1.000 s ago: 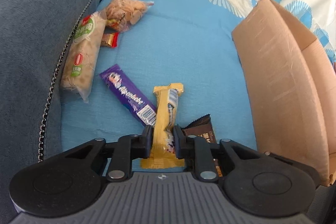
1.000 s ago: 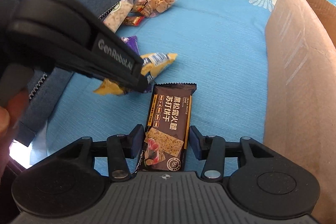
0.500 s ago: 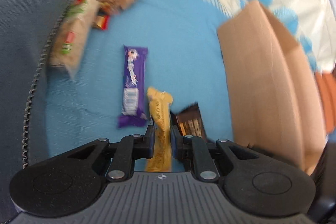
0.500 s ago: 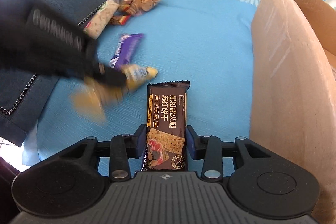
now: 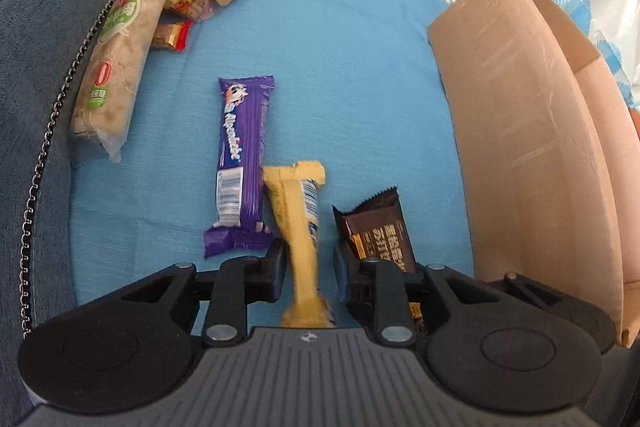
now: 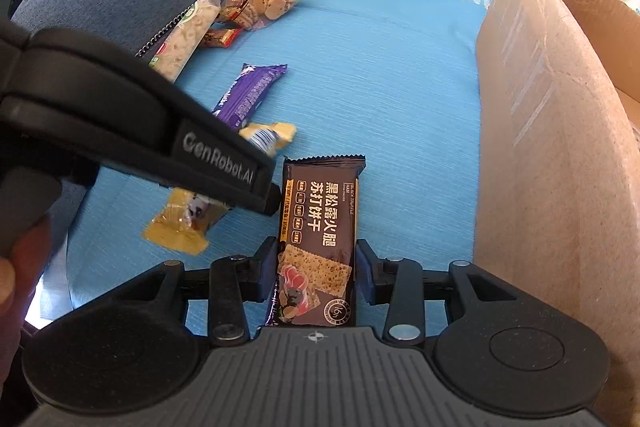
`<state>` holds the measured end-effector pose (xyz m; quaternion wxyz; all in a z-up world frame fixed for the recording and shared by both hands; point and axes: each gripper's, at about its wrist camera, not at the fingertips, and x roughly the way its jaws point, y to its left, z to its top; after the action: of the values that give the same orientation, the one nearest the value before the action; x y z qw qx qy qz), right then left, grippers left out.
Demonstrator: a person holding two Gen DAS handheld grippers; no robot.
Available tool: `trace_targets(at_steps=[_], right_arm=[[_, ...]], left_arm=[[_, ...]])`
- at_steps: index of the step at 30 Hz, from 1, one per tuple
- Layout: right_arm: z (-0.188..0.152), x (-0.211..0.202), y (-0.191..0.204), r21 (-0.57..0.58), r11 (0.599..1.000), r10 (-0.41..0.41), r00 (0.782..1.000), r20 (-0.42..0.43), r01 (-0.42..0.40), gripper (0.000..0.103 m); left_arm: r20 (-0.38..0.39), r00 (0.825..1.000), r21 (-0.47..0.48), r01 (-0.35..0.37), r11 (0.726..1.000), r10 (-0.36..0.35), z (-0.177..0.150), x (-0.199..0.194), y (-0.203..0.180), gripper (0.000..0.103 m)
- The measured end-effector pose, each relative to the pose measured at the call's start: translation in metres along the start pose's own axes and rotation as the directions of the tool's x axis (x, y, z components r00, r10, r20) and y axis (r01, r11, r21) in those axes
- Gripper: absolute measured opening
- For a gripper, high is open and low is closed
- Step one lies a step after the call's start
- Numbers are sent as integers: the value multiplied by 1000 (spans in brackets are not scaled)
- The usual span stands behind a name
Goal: Organize snacks
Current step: 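Lift the cracker bar with the right tool while the left tool lifts the yellow packet, then carry the yellow packet in the left tool while the right tool carries the cracker bar over the box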
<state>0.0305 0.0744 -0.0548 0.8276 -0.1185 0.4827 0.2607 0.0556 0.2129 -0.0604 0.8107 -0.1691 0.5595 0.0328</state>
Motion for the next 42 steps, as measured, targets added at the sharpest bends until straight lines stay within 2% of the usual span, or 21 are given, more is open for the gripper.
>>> trace_targets(at_steps=[3,6,10,12,16,20,23,29,33,36,40,42], right_arm=[[1,0,-1,5,1000,-6,1000,1,6,43],[1,1,0,0,1000,-17,1000,3,17,45],[1,2,1,-5,1000,-22,1000,4,22,45],[1,2,1,-5,1000,-23,1000,5,23,45],[1,2,0,-9,1000,-25,1000,12,25,42],[2,-1,0,2,999,-33,999,30,33,41],[3,-10,-1,18,999,-33,997,74,32,41],[3,-32,-2,26,998,-57,982,181,53,41],[2,-54,-5,42,998,-65,960,271,56,41],[2,-75,-5,44,998,-51,931,360,38,41],[3,-115,-9,21,1000,-25,878,478,17,41],[5,-136,-20,21,1000,-13,849,528,2,41]], left_arm=[[22,1000,-22,-2,1000,3,3,-1,1,34],[19,1000,-37,-6,999,6,4,-1,4,34],[15,1000,2,-27,1000,27,5,3,-1,34],[21,999,35,-45,998,45,4,4,-5,31],[32,996,80,-85,993,82,4,5,-10,14],[50,997,53,-64,997,62,6,2,-6,11],[96,995,26,-28,999,25,7,-8,-4,10],[198,980,-31,33,999,-26,6,-31,-1,10],[306,951,-63,75,995,-52,2,-56,0,10],[419,906,-69,92,993,-55,-5,-81,-3,10],[541,838,-52,120,991,-73,-20,-110,-11,10],[566,820,-30,118,993,-80,-23,-116,-16,10]])
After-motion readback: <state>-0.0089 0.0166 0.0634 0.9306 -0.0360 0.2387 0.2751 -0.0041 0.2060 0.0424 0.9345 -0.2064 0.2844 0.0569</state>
